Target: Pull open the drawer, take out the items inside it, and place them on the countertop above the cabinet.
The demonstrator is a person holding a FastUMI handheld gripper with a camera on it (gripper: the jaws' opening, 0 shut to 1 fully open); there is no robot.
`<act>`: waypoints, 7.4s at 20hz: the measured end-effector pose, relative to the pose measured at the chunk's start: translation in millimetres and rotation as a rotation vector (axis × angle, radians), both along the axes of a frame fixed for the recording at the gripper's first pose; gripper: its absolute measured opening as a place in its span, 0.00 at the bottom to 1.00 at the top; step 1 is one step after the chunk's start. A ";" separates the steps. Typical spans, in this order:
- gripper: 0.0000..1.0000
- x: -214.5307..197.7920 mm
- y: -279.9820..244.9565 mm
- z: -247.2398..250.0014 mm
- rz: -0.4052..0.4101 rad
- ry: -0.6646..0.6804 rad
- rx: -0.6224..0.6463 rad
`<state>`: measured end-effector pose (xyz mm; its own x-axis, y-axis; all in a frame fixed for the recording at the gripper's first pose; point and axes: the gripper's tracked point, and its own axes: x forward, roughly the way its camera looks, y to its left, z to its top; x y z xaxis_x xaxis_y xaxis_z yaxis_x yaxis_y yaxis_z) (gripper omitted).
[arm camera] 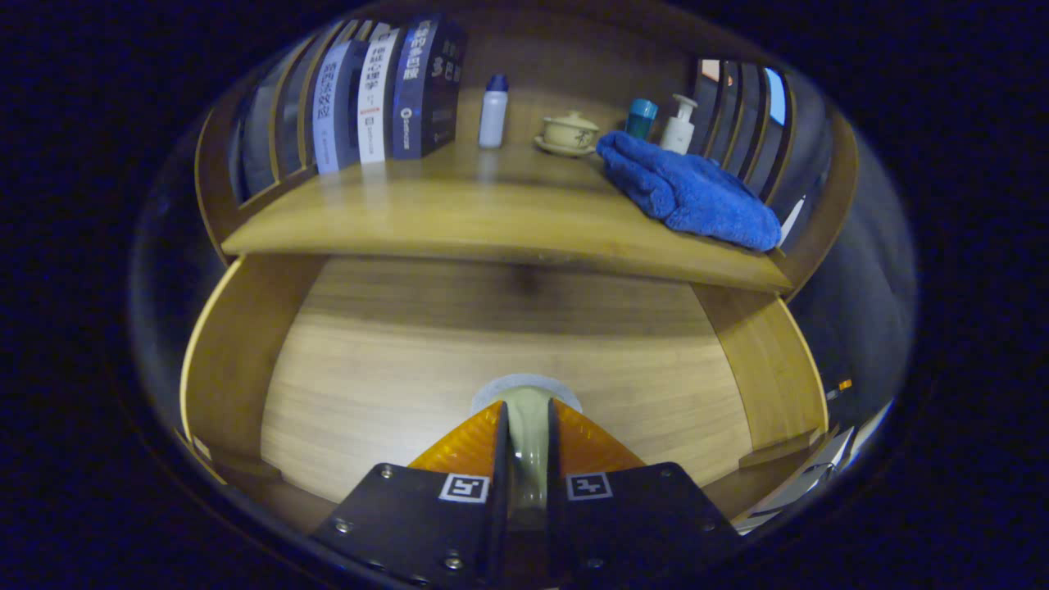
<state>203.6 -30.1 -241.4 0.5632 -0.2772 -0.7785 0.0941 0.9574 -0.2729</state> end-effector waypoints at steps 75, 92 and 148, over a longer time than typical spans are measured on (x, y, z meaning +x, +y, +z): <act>0.92 -93.6 18.9 150.9 0.156 -0.778 -0.014; 0.91 -126.5 -14.6 81.8 0.041 -0.719 0.086; 0.96 -125.7 -14.1 57.6 0.015 -0.648 0.197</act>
